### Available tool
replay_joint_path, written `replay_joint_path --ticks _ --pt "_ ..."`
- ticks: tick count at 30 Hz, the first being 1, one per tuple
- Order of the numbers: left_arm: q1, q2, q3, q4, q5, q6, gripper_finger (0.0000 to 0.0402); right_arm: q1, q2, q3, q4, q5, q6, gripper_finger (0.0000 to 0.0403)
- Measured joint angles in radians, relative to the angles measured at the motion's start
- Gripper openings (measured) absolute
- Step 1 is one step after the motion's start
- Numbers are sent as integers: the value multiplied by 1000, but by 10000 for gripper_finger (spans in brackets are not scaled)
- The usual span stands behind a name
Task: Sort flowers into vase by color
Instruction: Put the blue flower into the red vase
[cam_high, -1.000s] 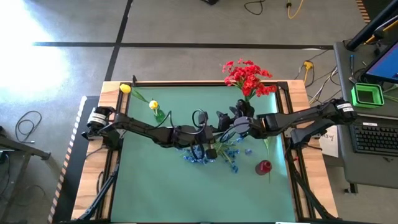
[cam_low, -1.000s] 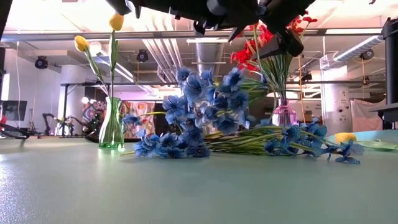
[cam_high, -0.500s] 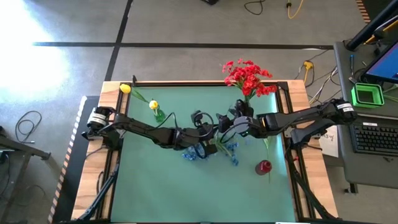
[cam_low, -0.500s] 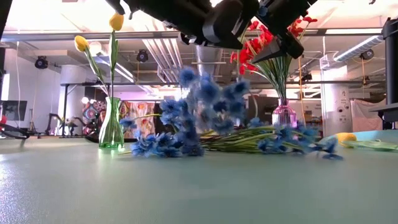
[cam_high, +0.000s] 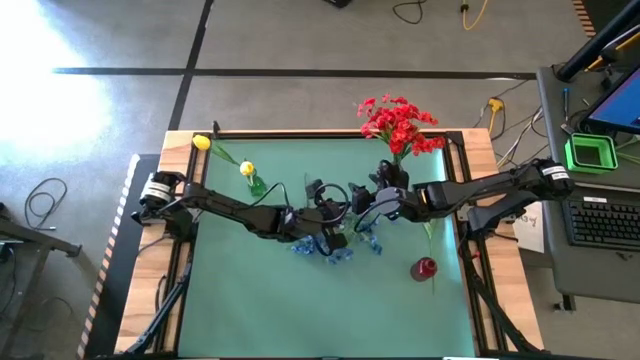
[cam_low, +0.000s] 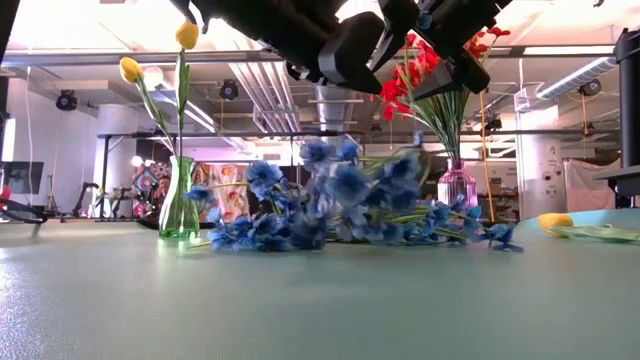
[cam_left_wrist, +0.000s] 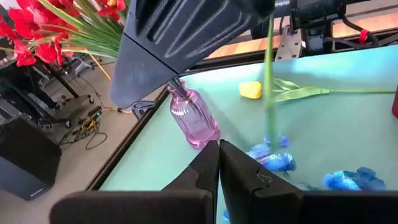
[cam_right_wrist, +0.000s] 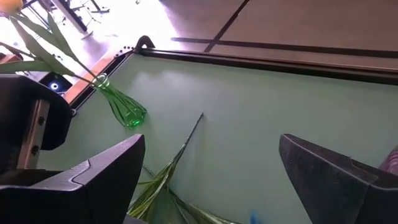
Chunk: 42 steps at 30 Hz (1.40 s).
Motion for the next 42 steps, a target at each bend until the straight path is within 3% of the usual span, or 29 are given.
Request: replay_joint_path --ticks 17,21,26,36,42 --pt "-28 -19 0 -50 0 -22 0 0 0 0 -12 4 -7 364" --pt "-39 -40 0 39 8 -51 3 1 0 0 -3 99 56 364" --pt "-36 -43 0 125 5 -122 36 2 9 0 68 179 95 364" --pt "-22 -6 0 279 3 -145 139 2 44 1 128 183 30 364" --pt "-11 11 0 300 6 -144 160 2 51 1 127 177 29 364"
